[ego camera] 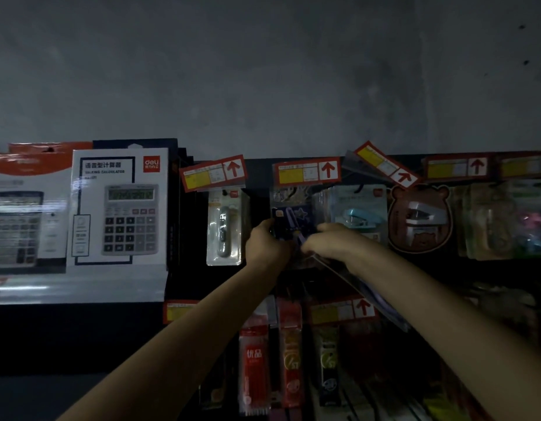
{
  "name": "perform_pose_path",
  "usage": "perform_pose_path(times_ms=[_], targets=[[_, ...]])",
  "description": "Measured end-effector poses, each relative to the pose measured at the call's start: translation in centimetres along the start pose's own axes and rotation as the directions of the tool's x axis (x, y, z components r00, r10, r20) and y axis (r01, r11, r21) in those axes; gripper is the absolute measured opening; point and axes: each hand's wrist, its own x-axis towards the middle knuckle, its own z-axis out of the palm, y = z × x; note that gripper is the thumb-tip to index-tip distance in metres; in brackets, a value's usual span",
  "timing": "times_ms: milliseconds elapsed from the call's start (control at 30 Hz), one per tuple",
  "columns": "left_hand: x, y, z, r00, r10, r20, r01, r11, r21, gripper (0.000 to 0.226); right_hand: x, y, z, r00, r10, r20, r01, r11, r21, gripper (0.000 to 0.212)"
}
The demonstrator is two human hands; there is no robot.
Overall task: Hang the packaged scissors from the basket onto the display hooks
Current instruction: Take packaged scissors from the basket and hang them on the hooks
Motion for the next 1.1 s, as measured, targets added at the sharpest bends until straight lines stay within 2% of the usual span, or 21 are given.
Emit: perform_pose_path(times_ms=[167,333,400,500,633,733,767,900,1000,1100], targets=[[1.1,-0.8,-0.1,0.997,-0.032,0.073,0.026,0.997,0.075,0.054,1.4,-0.4,0.9,0.999,0.052,0.017,-0.05,0.995,-0.086,0.063],[1.8,-1.5,-0.1,0.994,0.028,0.102,-0.042,0.988,0.147,0.046,1.9,0.0,1.4,0.993,0.083,0.08,-0.075,0.992,-0.104,0.078],[2.2,-1.9,0.0,0.991,0.031,0.132,-0.046,0.992,0.114,0.049,2.2,0.6,1.8,0.993,0.081,0.085,-0.071,0.991,-0.115,0.077],[2.3,-2.3,0.2,0.983,0.022,0.182,-0.036,0.997,0.075,0.056,2.5,1.1,2.0,0.992,0.089,0.085,-0.077,0.988,-0.131,0.088],[2.1,-3.1,0.3,0.973,0.051,0.224,-0.089,0.983,0.163,0.064,2.7,1.5,2.0,0.996,0.059,0.072,-0.049,0.99,-0.135,0.099],[1.2,-2.8,-0.2,0.961,0.055,0.27,-0.136,0.947,0.292,0.091,2.4,1.5,1.9,0.996,0.062,0.061,-0.052,0.985,-0.162,0.082],[0.8,-2.6,-0.3,0.952,0.043,0.304,-0.146,0.934,0.327,0.093,2.2,1.4,1.9,0.996,0.063,0.062,-0.052,0.985,-0.164,0.08],[-0.4,-1.9,-0.2,0.903,0.034,0.429,-0.226,0.885,0.406,0.072,1.3,1.4,1.8,0.996,0.062,0.072,-0.05,0.988,-0.148,0.069],[-1.1,-2.0,-0.3,0.856,0.045,0.516,-0.352,0.78,0.517,0.048,-0.6,1.3,0.8,0.999,-0.01,0.052,0.016,0.993,-0.12,0.056],[-1.7,-2.0,-0.1,0.804,0.097,0.586,-0.49,0.667,0.561,0.053,-3.0,1.9,-0.6,0.992,-0.126,-0.01,0.125,0.992,-0.034,0.045]])
